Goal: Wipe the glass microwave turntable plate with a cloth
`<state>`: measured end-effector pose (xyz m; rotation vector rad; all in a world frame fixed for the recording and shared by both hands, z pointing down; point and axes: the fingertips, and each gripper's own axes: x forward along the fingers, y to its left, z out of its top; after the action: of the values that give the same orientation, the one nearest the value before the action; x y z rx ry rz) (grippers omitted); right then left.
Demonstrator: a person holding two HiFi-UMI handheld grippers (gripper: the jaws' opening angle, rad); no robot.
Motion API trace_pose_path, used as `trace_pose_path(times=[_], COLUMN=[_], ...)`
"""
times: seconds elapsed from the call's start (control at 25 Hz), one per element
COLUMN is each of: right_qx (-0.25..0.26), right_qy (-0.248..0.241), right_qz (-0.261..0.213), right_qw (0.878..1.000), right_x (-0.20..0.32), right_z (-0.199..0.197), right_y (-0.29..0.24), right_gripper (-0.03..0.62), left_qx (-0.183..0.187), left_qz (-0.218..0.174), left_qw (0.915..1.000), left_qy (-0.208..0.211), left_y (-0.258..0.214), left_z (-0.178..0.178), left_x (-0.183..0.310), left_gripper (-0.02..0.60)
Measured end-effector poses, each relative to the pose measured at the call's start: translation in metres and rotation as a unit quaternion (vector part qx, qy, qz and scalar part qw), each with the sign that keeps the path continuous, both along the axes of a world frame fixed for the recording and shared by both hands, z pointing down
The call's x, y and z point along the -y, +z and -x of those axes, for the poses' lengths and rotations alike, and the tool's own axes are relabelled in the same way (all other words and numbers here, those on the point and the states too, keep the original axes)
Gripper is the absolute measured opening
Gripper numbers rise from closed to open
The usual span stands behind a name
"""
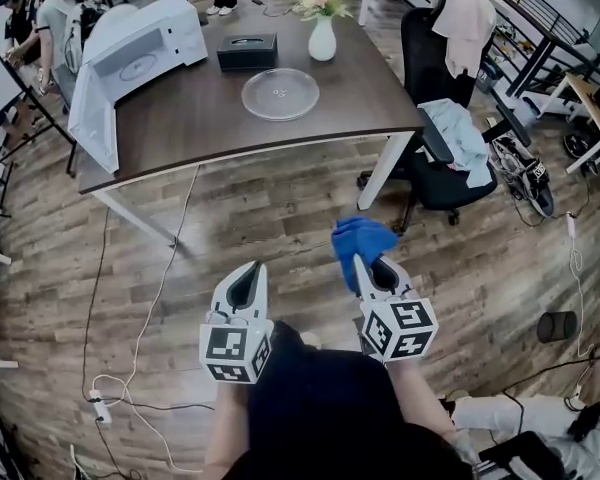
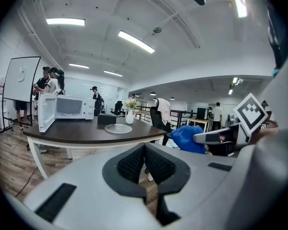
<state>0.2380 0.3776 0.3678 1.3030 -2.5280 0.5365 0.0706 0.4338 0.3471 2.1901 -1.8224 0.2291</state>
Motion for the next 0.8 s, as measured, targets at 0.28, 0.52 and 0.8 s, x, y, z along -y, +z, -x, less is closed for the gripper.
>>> trace_pose_path(times=[0.28, 0.52, 0.8], right_qx=[0.005, 0.009, 0.005], right_qy=[0.004, 0.007, 0.018], right_qz=[0.02, 0.029, 0.04], right_qw=[1.0, 1.0, 0.999], right_x=[0.023, 0.057, 0.13], right_z=[0.001, 0.015, 0.043], right_y=[0.014, 0.022, 0.02], right_gripper=[0.048, 0.048, 0.048], left_qx=[0.0, -0.009, -0.007], left_qz=[0.01, 0.011, 0.02], left_qw=[0.9999, 0.9999, 0.9997], left_qy=[-0.004, -0.006, 0.009], left_y=[0.006, 0.012, 0.013], left_z=[0.006, 0.022, 0.049], left_x=[0.029, 0.068, 0.148], left_gripper=[0.005, 0.005, 0.005])
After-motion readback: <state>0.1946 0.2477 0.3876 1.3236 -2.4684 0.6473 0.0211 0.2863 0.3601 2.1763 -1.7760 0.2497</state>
